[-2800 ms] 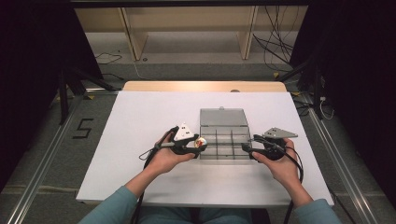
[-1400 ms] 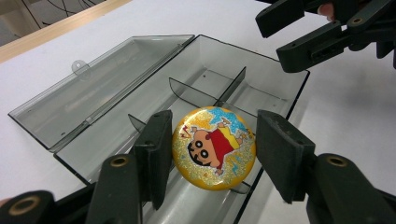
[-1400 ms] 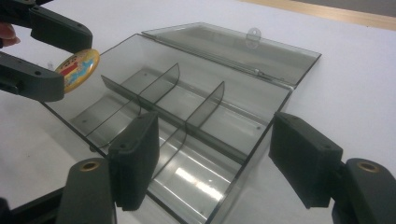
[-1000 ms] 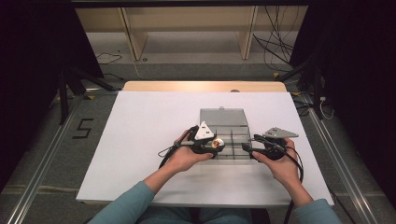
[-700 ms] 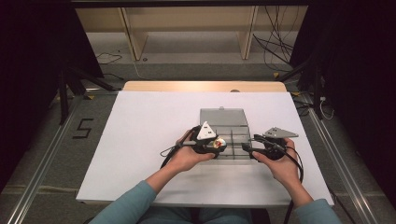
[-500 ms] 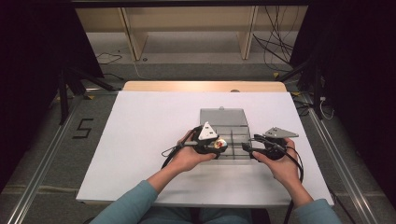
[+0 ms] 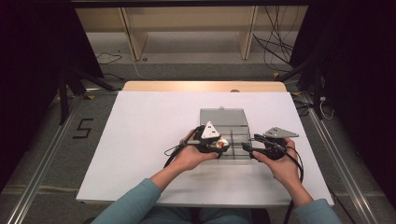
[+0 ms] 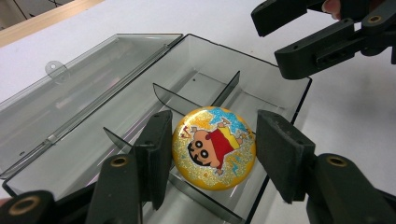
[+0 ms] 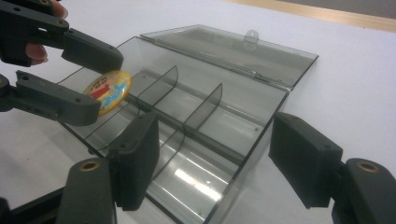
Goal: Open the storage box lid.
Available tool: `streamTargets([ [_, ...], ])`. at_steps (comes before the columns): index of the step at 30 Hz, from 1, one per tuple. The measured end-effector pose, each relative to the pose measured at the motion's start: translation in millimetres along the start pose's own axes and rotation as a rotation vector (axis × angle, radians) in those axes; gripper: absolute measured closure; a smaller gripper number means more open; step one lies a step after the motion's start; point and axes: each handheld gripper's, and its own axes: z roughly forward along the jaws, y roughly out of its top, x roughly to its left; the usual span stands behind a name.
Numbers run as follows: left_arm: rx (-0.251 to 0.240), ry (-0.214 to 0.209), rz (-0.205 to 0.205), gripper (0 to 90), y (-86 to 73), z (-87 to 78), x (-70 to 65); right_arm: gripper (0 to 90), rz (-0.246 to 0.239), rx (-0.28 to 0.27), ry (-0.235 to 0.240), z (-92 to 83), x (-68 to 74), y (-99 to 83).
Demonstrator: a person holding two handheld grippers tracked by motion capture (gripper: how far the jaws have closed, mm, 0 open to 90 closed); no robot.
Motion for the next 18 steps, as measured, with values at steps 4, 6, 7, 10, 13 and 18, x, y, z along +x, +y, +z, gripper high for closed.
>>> streamTargets([
  [4,0.003,0.0,-0.003,47.2,1.7,2.0,0.9,33.5,0.002,0.001,-0.001,-0.4,-0.3,0.1],
  [6,0.004,-0.002,-0.006,47.3,2.6,2.7,1.0,33.5,0.003,0.0,-0.001,-0.5,-0.3,0.2],
  [7,0.004,-0.005,-0.009,47.3,3.0,3.2,1.0,33.5,0.003,0.0,-0.001,-0.5,-0.3,0.1],
  [10,0.007,-0.005,-0.012,47.3,3.7,4.9,1.3,33.5,0.0,0.001,-0.001,-0.4,-0.3,0.1],
  [13,0.014,-0.01,-0.018,47.3,3.7,7.0,0.9,33.5,0.002,0.001,-0.002,-0.4,-0.3,0.1],
  [18,0.022,-0.016,-0.024,47.3,3.1,10.2,-0.2,33.5,0.001,0.001,-0.003,-0.6,-0.5,0.1],
])
